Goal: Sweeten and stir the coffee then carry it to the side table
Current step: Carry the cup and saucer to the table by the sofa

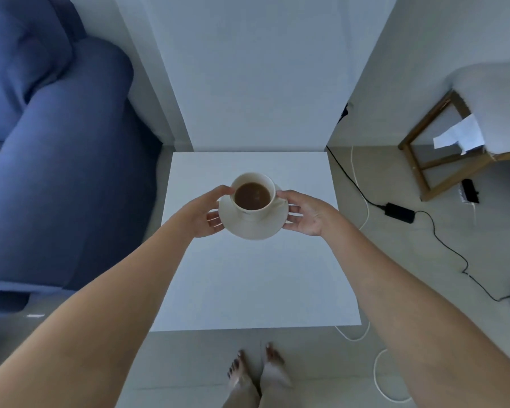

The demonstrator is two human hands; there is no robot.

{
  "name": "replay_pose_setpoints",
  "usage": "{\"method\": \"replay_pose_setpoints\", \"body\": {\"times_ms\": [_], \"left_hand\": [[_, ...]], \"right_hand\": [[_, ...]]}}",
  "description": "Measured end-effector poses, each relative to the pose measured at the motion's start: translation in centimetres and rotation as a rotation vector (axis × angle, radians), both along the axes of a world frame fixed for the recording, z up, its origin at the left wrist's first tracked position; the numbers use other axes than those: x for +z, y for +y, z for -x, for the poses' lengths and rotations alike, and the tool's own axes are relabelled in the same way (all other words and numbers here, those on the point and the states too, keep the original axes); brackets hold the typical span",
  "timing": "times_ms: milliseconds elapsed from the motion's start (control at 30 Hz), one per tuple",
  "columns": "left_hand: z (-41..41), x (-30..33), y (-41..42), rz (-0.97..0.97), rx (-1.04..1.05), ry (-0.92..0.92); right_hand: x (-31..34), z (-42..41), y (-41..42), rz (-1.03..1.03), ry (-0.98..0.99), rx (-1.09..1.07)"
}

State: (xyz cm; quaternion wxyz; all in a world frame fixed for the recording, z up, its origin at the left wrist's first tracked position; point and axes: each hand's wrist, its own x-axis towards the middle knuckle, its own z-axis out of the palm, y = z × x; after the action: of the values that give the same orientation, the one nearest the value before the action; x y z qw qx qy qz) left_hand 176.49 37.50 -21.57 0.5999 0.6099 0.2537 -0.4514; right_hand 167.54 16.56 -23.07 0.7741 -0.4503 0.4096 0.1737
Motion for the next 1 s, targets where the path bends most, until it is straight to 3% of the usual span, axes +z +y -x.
{"method": "replay_pose_setpoints", "body": {"times_ms": [467, 1000], "left_hand": [[-3.0, -12.7, -2.8, -0.013, -0.002, 0.02], [-3.4, -17.9, -2.5, -0.078, 0.023, 0.044]], "right_hand": [[-12.4, -2.6, -2.9, -0.007, 0.062, -0.026], [-17.1, -3.2, -1.8, 0.031, 0.086, -0.023]]}}
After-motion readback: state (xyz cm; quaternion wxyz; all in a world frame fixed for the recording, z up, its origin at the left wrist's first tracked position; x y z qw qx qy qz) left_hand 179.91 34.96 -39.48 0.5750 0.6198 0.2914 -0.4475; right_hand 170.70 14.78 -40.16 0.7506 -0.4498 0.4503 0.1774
